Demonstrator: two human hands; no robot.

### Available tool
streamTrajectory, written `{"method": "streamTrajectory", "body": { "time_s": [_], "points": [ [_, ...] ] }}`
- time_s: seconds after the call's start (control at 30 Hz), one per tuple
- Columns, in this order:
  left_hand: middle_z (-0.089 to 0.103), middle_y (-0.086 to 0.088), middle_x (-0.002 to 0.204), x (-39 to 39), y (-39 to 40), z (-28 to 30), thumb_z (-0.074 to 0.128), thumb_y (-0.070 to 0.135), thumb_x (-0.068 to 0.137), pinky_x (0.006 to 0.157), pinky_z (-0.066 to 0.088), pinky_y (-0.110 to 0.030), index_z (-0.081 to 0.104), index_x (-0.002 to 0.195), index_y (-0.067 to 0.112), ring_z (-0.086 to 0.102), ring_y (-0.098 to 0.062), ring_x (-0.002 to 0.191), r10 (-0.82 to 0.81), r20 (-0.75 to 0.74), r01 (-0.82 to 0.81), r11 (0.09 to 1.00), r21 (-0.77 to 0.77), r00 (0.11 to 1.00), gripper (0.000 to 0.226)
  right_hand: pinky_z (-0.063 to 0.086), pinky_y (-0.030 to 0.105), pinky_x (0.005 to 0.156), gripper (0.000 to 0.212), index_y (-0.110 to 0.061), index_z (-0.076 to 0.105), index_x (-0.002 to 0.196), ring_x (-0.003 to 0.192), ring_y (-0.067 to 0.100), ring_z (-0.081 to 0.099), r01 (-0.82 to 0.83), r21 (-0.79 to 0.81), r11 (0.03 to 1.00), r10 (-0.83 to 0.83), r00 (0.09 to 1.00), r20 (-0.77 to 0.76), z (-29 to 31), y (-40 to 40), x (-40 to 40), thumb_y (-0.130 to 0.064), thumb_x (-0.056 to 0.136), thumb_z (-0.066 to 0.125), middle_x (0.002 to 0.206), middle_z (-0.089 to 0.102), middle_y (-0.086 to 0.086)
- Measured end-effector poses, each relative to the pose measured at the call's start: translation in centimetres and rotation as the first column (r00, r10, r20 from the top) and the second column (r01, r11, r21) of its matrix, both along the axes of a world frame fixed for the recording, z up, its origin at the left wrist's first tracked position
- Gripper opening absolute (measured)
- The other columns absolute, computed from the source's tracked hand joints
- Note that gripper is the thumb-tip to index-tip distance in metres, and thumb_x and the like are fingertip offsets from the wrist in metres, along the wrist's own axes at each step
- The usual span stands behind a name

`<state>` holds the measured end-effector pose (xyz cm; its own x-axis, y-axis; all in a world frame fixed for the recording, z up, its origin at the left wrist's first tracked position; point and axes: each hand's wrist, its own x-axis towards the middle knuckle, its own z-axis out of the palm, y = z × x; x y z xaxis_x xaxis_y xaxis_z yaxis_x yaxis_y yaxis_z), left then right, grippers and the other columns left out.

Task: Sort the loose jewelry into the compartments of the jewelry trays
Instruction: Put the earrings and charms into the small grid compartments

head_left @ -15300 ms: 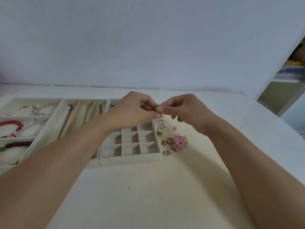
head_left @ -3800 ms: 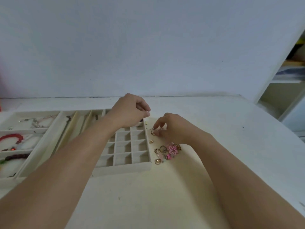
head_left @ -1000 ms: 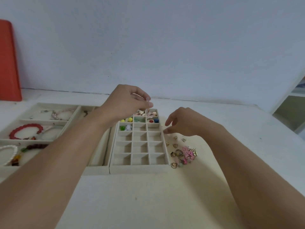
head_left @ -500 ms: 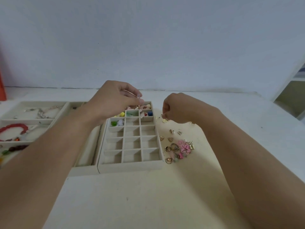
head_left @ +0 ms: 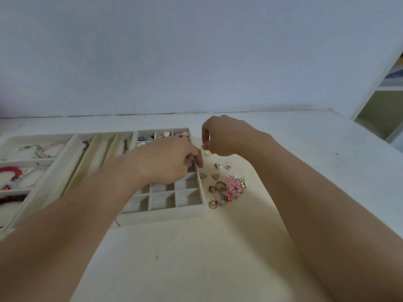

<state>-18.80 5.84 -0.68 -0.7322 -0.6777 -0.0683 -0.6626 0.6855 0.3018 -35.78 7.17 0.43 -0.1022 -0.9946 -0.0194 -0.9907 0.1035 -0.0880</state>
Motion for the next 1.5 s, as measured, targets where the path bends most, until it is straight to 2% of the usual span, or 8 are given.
{"method": "streamTrajectory", "body": {
  "time_s": [0.17,0.4,0.6,0.8,1.0,1.23,1.33,1.5],
  "points": [
    [0.053,0.018,0.078,-0.1,-0.1,-0.3,0.049,0.019,0.101,0.061,0.028,-0.012,0.069,0.098,0.036,0.046,0.023,0.072,-0.023,-0.037,0.021,0.999,-0.039,0.999,0.027,0.049,0.033,0.074,0.011,-0.019,0.064,0.103,0.094,0.022,0.067,0.033,0.004,0.999,-0.033,0.999,-0.024,-0.2,-0.3,-0.2,-0.021,0.093,0.061,0.098,0.071,-0.002],
    [0.057,0.010,0.090,-0.1,-0.3,-0.1,0.053,0.017,0.101,0.072,0.040,-0.029,0.070,0.098,0.033,0.053,-0.004,0.081,-0.057,-0.027,0.055,0.995,-0.078,0.998,0.023,0.039,0.032,0.069,0.012,-0.021,0.064,0.102,0.090,0.024,0.064,0.062,-0.054,0.997,-0.066,0.995,-0.077,-0.4,-0.1,-0.7,-0.020,0.091,0.062,0.098,0.064,0.000],
    [0.058,0.010,0.086,0.7,-0.7,0.4,0.058,0.021,0.100,0.063,0.042,-0.025,0.072,0.102,0.037,0.057,-0.008,0.072,0.001,-0.161,-0.003,1.000,-0.011,0.987,0.021,0.052,0.032,0.071,0.010,-0.026,0.064,0.084,0.082,0.019,0.068,0.020,-0.060,0.998,-0.013,0.994,0.112,1.2,0.1,-0.9,-0.024,0.092,0.068,0.086,0.073,-0.003],
    [0.065,0.011,0.086,2.7,-2.7,2.0,0.059,0.017,0.098,0.067,0.051,-0.029,0.077,0.098,0.035,0.064,-0.012,0.075,0.169,-0.291,-0.186,0.982,-0.030,0.942,0.025,0.042,0.021,0.057,0.006,-0.024,0.068,0.090,0.075,0.008,0.064,-0.058,-0.208,0.976,0.123,0.941,0.314,2.3,0.5,-0.2,-0.027,0.095,0.069,0.087,0.069,-0.008],
    [0.066,0.019,0.081,4.4,-4.3,2.7,0.060,0.010,0.096,0.061,0.040,-0.011,0.079,0.095,0.030,0.060,0.004,0.076,0.300,-0.352,-0.317,0.948,0.009,0.887,0.028,0.052,0.027,0.059,0.017,-0.026,0.070,0.090,0.070,0.011,0.065,-0.167,-0.249,0.954,0.245,0.912,0.329,2.1,0.5,1.9,-0.010,0.095,0.065,0.081,0.068,-0.018],
    [0.070,0.004,0.097,5.5,-4.6,3.3,0.063,0.016,0.095,0.061,0.041,-0.015,0.076,0.097,0.030,0.065,-0.008,0.081,0.326,-0.358,-0.336,0.941,0.036,0.875,0.019,0.039,0.007,0.057,0.013,-0.028,0.073,0.087,0.062,-0.004,0.059,-0.271,-0.313,0.910,0.378,0.851,0.363,0.6,-0.1,3.9,-0.014,0.088,0.075,0.068,0.064,-0.031],
    [0.070,0.003,0.101,5.8,-4.7,3.4,0.062,0.016,0.095,0.061,0.040,-0.016,0.077,0.099,0.028,0.061,-0.006,0.080,0.338,-0.371,-0.351,0.936,0.036,0.865,0.020,0.037,0.005,0.060,0.015,-0.027,0.074,0.085,0.060,-0.011,0.055,-0.292,-0.305,0.906,0.390,0.856,0.339,-0.3,-0.5,4.7,-0.012,0.084,0.077,0.071,0.065,-0.022],
    [0.067,0.005,0.100,6.1,-4.7,3.7,0.065,0.019,0.094,0.064,0.042,-0.019,0.077,0.097,0.028,0.064,-0.013,0.091,0.344,-0.383,-0.353,0.934,0.047,0.857,0.016,0.039,0.005,0.062,0.018,-0.024,0.075,0.094,0.069,0.000,0.060,-0.284,-0.259,0.923,0.356,0.886,0.297,-1.3,-1.0,5.3,-0.008,0.086,0.074,0.083,0.069,-0.017]
  ]
}}
